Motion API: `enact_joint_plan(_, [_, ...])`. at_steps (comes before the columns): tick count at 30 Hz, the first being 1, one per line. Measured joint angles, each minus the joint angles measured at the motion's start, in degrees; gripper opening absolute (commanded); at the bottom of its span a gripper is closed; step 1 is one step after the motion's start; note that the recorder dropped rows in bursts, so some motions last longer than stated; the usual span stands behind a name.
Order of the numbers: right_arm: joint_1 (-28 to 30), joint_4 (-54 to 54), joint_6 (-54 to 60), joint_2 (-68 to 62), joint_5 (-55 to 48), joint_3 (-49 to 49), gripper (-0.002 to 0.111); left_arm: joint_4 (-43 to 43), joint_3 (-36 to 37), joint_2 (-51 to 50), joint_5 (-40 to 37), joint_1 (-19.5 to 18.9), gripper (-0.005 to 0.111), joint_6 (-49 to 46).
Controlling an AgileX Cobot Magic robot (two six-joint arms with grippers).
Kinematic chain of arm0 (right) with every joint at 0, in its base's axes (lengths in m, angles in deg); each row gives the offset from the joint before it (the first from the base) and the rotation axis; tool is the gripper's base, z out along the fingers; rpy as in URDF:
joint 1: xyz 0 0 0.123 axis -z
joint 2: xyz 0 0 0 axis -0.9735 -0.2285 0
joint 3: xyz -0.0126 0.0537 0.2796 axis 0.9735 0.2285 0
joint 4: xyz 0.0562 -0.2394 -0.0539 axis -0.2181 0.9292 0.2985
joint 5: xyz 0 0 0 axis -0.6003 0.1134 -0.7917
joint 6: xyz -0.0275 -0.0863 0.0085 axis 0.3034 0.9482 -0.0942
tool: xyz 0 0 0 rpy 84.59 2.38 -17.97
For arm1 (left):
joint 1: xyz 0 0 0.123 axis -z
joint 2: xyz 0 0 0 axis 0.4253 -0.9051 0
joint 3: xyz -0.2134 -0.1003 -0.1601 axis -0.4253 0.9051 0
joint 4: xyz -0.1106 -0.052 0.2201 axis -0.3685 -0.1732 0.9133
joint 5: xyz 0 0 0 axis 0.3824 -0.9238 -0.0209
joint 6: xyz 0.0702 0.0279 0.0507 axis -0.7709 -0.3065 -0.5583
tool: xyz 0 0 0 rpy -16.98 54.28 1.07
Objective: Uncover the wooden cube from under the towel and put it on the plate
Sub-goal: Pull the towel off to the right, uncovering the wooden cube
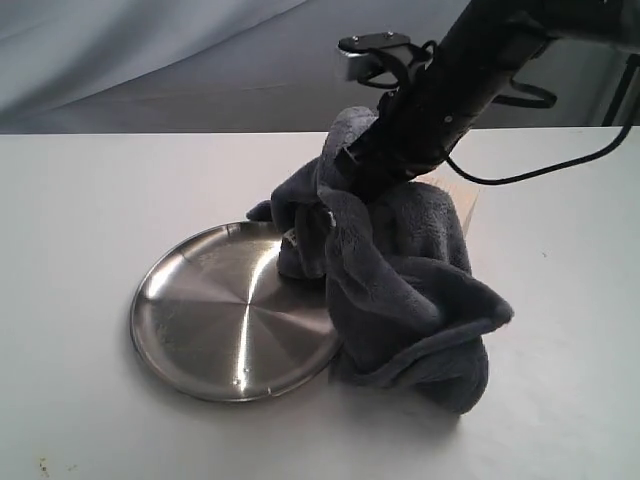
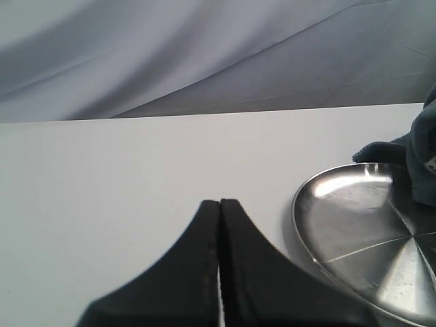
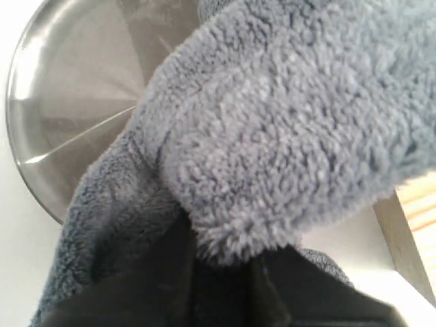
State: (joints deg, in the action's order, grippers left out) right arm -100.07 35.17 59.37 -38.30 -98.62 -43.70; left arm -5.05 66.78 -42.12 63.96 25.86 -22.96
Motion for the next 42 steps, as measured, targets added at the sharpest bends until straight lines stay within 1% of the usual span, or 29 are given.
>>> enact_joint_plan(9, [0.0, -1.03, -1.08, 12.89, 1.21, 0.0, 0.0, 0.0, 0.0, 0.0, 0.0, 0.0, 0.0, 0.0])
enact_joint_plan(14, [2.43, -0.36, -2.98, 18.36, 1.21, 0.0, 0.0, 0.0, 0.0, 0.0, 0.0, 0.0, 0.0, 0.0])
enact_joint_plan(20, [7.55, 1.48, -4.99, 24.84, 1.21, 0.52, 0.0, 0.0, 0.0, 0.0, 0.0, 0.0, 0.0, 0.0])
enact_joint_plan(23, [10.4, 3.63, -6.72, 28.31, 1.67, 2.76, 0.0, 0.0, 0.0, 0.0, 0.0, 0.0, 0.0, 0.0])
enact_joint_plan(26, [13.19, 9.69, -10.94, 30.75, 3.07, 6.36, 0.0, 0.0, 0.0, 0.0, 0.0, 0.0, 0.0, 0.0])
enact_joint_plan(31, [18.51, 22.81, -21.95, 31.79, 6.96, 14.07, 0.0, 0.0, 0.0, 0.0, 0.0, 0.0, 0.0, 0.0])
enact_joint_plan(34, [22.14, 27.28, -26.6, 31.79, 9.54, 17.93, 0.0, 0.0, 0.0, 0.0, 0.0, 0.0, 0.0, 0.0])
enact_joint_plan(37, [25.8, 28.76, -29.27, 31.79, 12.04, 20.1, 0.0, 0.0, 0.0, 0.0, 0.0, 0.0, 0.0, 0.0])
enact_joint_plan(38, [27.98, 28.87, -30.21, 31.79, 13.28, 21.0, 0.0, 0.0, 0.0, 0.0, 0.0, 0.0, 0.0, 0.0])
enact_joint_plan(40, [29.74, 28.97, -30.82, 31.79, 13.95, 22.17, 0.0, 0.0, 0.0, 0.0, 0.0, 0.0, 0.0, 0.0])
enact_joint_plan(42, [30.26, 28.8, -31.07, 30.46, 14.56, 23.8, 0.0, 0.0, 0.0, 0.0, 0.0, 0.0, 0.0, 0.0])
